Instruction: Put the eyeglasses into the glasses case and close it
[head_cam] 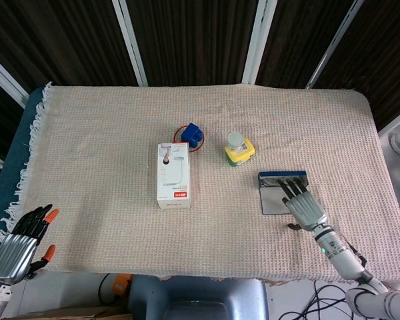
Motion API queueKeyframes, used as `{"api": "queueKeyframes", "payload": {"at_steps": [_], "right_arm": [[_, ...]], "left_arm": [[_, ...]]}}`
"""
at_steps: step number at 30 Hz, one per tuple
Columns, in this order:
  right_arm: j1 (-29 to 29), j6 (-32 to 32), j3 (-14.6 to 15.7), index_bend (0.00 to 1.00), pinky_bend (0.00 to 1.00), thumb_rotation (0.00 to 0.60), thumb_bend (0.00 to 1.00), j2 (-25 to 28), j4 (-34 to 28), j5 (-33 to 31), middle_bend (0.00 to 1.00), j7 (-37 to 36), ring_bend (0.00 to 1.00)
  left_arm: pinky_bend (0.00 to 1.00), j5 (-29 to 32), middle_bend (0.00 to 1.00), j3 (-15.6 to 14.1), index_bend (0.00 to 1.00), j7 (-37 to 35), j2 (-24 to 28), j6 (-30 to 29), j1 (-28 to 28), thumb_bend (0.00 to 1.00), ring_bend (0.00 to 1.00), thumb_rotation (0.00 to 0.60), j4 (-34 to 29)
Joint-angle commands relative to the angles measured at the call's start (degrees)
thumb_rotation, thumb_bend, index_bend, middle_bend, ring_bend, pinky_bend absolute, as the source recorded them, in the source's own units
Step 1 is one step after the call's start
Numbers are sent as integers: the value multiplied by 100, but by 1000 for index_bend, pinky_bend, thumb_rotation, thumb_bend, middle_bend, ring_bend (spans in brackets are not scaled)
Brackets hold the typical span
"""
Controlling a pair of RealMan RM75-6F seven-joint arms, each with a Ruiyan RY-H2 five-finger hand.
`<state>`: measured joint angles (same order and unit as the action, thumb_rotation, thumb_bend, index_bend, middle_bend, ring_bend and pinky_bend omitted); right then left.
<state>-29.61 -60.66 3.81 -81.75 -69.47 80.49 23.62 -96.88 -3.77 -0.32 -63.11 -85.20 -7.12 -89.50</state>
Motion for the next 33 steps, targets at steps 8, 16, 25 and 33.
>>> {"api": "queueKeyframes", "payload": {"at_steps": [8,16,25,33], "right_arm": [[-37,200,-166,608,0,600,353,-183,333,-33,12,47,0],[-57,256,-296,634,0,600,373,-219,436,-68,19,37,0],[-74,321,-396,648,0,600,402,-274,524,-110,26,45,0],[-64,362,-412,648,0,600,402,-385,663,-116,26,120,0]], "left_arm": [[129,3,0,1,0,8,-1,2,1,393,0,600,-4],[130,11,0,9,0,-8,3,-9,5,395,0,600,3],[129,5,0,9,0,-6,2,-22,12,394,0,600,5],[130,11,0,12,0,2,2,-13,9,394,0,600,-2]]}}
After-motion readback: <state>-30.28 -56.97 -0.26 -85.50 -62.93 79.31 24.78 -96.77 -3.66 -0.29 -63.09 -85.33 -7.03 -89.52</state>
